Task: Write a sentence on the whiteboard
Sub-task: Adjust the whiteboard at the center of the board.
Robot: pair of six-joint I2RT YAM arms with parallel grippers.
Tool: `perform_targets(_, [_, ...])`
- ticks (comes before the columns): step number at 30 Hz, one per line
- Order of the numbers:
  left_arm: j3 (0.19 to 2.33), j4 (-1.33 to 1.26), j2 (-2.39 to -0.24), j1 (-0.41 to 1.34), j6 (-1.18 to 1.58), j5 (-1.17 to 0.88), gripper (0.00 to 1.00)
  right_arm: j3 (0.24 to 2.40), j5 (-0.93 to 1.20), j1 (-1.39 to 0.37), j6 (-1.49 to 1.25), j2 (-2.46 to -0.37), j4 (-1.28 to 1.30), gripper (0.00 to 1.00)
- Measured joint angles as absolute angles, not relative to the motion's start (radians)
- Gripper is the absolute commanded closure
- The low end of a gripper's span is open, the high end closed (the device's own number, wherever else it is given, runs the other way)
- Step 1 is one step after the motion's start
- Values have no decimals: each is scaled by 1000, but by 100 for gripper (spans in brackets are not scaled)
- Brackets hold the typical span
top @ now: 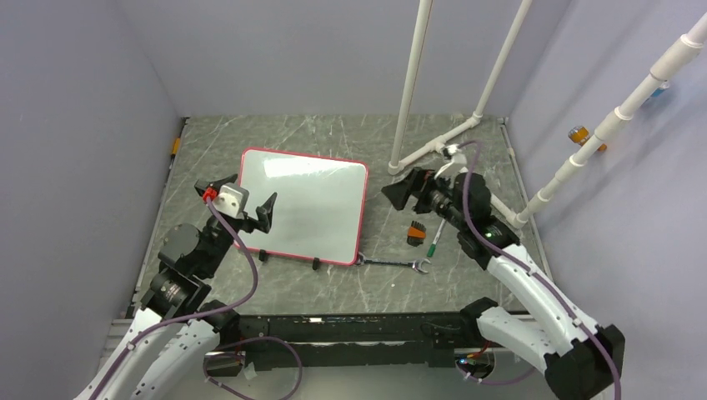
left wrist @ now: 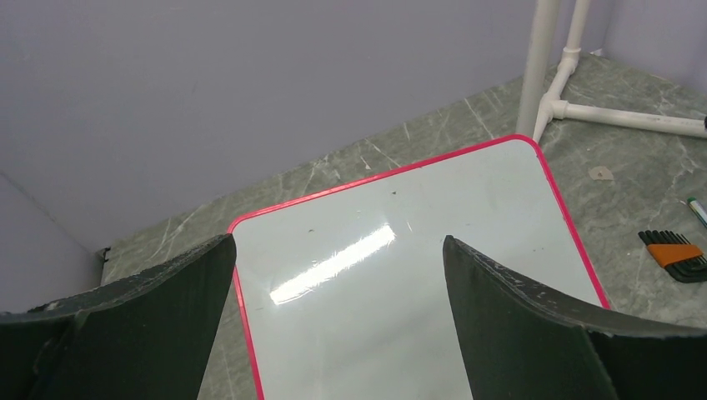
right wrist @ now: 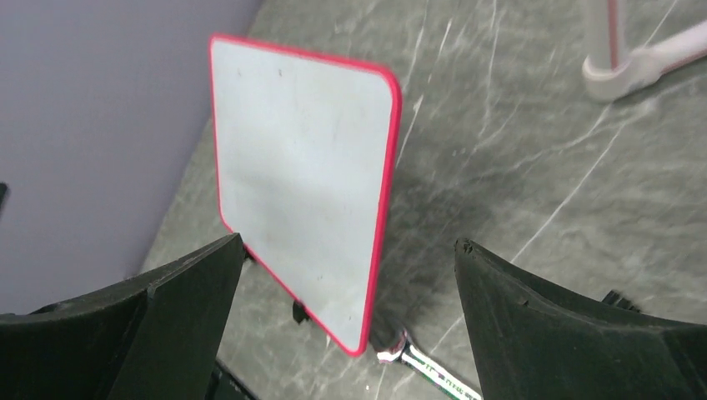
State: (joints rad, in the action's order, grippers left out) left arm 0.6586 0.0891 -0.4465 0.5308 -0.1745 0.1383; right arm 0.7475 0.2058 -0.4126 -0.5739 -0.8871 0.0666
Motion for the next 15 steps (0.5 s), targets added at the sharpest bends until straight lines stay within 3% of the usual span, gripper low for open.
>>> perform_targets(6, [659,89,-447,531,-175,151,1,750,97,-638,-579,-982,128,9])
perform_targets(11, [659,89,-447,531,-175,156,1,746,4,-865,-590,-1086,104,41])
perform_targets(15, [659,89,-446,531,-175,156,1,760,-7,-991,-607,-1235,51,58])
